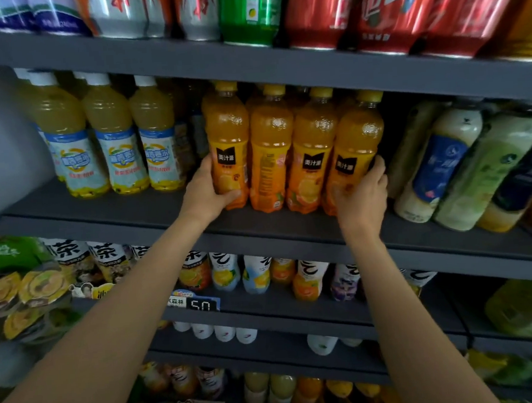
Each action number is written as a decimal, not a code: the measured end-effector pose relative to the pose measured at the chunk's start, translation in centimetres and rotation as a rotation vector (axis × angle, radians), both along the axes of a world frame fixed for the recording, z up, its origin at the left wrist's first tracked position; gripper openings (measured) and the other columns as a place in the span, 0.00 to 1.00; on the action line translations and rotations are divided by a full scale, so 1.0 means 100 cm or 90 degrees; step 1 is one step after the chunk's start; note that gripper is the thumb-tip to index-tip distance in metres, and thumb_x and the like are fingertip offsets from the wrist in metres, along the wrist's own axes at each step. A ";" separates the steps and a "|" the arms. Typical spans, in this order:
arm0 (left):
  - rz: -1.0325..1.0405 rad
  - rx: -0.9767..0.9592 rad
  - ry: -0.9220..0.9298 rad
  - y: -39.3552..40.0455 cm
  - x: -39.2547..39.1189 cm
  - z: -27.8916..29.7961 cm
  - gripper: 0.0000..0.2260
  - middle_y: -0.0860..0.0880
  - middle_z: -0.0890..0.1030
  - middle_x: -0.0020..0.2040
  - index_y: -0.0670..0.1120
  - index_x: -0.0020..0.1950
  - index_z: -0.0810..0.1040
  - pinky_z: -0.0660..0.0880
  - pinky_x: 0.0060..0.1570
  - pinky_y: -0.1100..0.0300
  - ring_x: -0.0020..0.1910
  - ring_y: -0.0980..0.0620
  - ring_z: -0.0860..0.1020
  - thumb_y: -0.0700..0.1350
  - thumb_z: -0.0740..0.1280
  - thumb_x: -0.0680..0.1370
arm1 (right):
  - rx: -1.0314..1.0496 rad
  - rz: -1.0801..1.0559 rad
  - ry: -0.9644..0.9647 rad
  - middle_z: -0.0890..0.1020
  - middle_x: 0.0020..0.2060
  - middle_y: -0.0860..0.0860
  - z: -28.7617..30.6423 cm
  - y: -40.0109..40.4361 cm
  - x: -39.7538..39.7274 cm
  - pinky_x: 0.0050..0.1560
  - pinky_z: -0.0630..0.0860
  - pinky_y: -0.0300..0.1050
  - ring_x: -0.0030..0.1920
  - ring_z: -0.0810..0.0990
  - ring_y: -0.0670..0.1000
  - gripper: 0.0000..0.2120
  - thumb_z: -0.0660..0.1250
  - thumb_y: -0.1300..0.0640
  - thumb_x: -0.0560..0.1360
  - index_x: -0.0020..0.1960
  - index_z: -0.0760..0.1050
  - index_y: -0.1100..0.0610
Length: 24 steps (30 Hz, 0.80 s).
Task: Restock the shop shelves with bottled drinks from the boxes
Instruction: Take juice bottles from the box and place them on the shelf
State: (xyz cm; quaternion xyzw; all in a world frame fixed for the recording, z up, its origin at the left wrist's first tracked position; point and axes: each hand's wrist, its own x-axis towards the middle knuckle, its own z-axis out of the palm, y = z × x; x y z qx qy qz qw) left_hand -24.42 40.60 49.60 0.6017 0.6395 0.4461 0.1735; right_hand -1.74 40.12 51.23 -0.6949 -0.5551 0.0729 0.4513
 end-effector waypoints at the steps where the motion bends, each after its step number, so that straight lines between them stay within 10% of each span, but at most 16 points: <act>1: 0.008 0.002 0.004 0.002 0.001 -0.001 0.38 0.45 0.69 0.69 0.48 0.74 0.56 0.65 0.68 0.48 0.68 0.46 0.67 0.42 0.73 0.70 | -0.004 0.009 -0.001 0.64 0.68 0.61 -0.003 0.002 0.000 0.60 0.67 0.56 0.65 0.66 0.63 0.36 0.68 0.55 0.74 0.74 0.52 0.60; 14: 0.054 0.022 0.027 0.010 0.021 -0.007 0.40 0.45 0.69 0.68 0.50 0.76 0.52 0.64 0.65 0.49 0.68 0.45 0.67 0.45 0.72 0.71 | -0.031 -0.041 0.017 0.64 0.66 0.61 0.002 0.028 0.007 0.57 0.69 0.55 0.66 0.65 0.62 0.32 0.67 0.54 0.74 0.72 0.56 0.61; 21: 0.155 0.242 0.031 -0.046 0.010 -0.025 0.19 0.42 0.71 0.60 0.40 0.66 0.67 0.70 0.59 0.55 0.60 0.47 0.72 0.39 0.63 0.76 | 0.381 0.055 0.053 0.69 0.57 0.62 -0.003 -0.023 -0.041 0.56 0.72 0.47 0.55 0.73 0.59 0.19 0.58 0.67 0.69 0.60 0.68 0.66; 24: 0.206 0.288 0.045 -0.099 -0.024 -0.055 0.13 0.41 0.73 0.54 0.38 0.59 0.71 0.66 0.53 0.63 0.54 0.51 0.70 0.37 0.60 0.75 | 0.368 0.254 0.024 0.70 0.55 0.62 -0.028 -0.065 -0.109 0.52 0.68 0.38 0.54 0.71 0.54 0.16 0.59 0.68 0.71 0.59 0.69 0.66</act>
